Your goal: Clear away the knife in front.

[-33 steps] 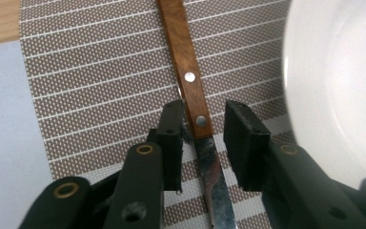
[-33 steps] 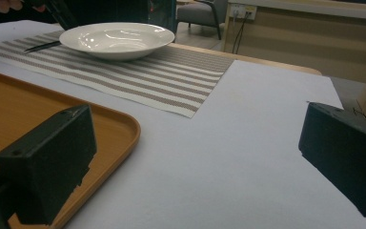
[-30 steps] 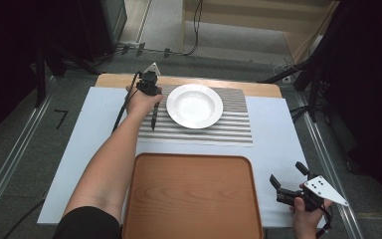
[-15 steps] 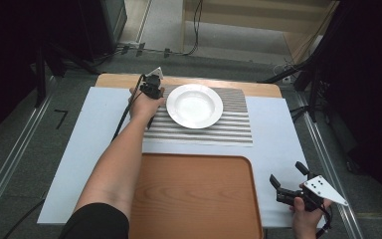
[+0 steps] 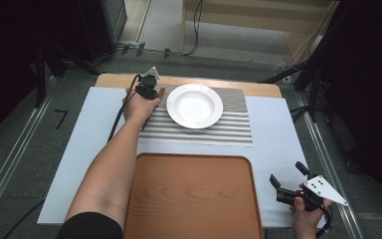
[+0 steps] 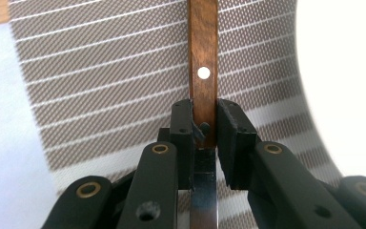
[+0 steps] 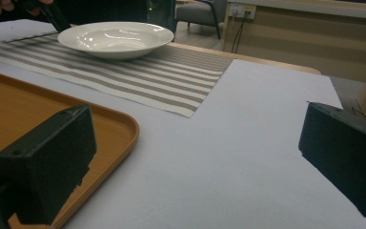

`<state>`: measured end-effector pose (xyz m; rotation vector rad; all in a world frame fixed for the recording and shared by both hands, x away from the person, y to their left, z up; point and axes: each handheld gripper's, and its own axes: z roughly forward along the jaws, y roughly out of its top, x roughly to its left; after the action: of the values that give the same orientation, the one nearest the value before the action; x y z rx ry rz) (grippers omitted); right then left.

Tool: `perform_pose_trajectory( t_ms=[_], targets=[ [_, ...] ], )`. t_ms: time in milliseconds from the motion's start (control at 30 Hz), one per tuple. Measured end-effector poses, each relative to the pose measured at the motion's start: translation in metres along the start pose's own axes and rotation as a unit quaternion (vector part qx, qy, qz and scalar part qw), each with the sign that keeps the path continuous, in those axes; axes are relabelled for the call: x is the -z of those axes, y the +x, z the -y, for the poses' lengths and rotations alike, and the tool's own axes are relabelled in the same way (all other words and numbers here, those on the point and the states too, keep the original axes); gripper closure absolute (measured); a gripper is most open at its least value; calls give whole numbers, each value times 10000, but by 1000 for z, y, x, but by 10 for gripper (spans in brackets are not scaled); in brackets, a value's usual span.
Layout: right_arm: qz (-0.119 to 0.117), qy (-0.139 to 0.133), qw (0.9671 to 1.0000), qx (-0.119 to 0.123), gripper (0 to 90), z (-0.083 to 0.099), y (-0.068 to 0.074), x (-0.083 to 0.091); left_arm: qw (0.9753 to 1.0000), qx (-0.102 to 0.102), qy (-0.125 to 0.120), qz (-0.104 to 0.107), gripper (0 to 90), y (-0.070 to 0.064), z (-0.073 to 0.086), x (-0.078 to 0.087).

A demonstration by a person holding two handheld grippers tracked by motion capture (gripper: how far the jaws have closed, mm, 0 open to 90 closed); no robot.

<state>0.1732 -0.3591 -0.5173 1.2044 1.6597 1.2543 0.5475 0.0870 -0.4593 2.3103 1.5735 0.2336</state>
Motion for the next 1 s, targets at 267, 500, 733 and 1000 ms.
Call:
perform_pose_trajectory(
  t_ms=[267, 500, 733, 1000],
  targets=[
    [32, 4, 10000, -34, 0, 0, 0, 0, 9995, -235, -159, 135, 776, 5, 21, 31],
    [71, 20, 10000, -37, 0, 0, 0, 1, 9988, -350, -206, 265, 776, 5, 38, 51],
    [76, 27, 10000, -4, 0, 0, 0, 1, 9970, -577, -354, 371, 776, -3, 59, 72],
    [94, 25, 9999, -31, 0, 0, 0, 1, 9945, -751, -326, 661, 776, -16, 86, 79]
  ],
)
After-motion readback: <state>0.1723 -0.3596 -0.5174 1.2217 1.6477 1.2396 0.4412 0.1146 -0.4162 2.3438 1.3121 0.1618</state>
